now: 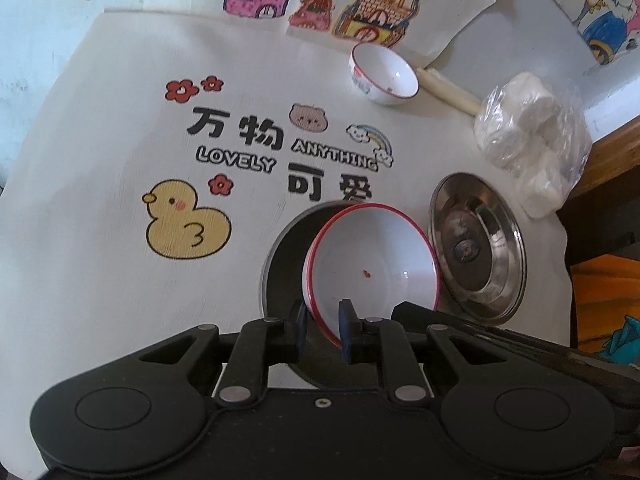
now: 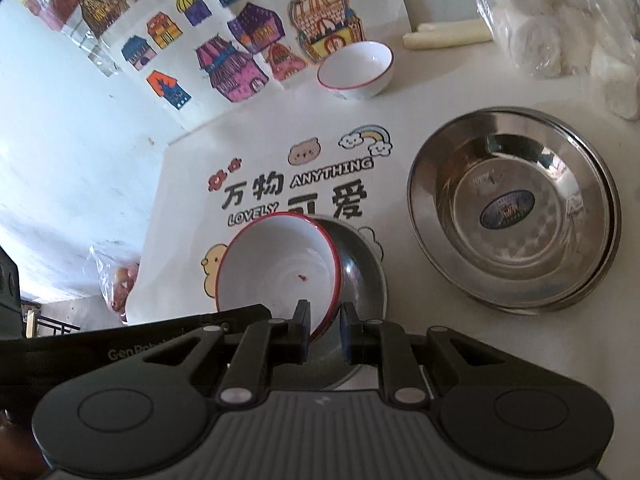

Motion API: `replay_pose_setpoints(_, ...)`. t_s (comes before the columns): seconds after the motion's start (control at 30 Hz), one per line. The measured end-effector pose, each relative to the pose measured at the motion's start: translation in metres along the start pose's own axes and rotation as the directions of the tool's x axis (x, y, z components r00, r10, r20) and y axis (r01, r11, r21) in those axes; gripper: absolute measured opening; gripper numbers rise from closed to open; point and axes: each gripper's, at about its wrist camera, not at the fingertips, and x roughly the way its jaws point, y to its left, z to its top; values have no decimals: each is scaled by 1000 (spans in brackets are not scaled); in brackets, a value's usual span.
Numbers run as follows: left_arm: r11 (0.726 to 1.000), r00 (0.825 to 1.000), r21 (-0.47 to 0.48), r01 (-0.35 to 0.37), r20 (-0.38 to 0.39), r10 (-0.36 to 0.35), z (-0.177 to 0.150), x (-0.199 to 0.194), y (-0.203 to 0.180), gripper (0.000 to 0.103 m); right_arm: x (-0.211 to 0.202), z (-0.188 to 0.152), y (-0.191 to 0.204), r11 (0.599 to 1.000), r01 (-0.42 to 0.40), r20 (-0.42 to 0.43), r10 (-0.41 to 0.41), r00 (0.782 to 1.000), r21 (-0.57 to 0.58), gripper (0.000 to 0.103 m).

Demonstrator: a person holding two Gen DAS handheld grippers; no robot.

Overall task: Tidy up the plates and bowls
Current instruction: 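Lower the white bowl into the steel bowl with both grippers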

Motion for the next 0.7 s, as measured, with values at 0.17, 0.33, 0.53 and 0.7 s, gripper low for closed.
replay_pose_setpoints(0.17,1000,999,-16,-8,-31,7,-1,6,2,18,5,-2,0,1000,12,-25,-12,1000,9,17)
replay_pose_setpoints(0.33,999,999,-29,-17,-50,15,0,10,3,18,11,0,-1,1000,18,-49,-17,999,18,17)
replay_pose_setpoints(0.53,999,998,-31,-38,-55,37,1,13,1,18,17,1,-4,1000,20,-68,-19,998,18,17)
replay_pose_setpoints(0.7,998,997,-34,-51,-51,49,2,15,0,18,21,4,-6,1000,15,-77,-15,997,8,18)
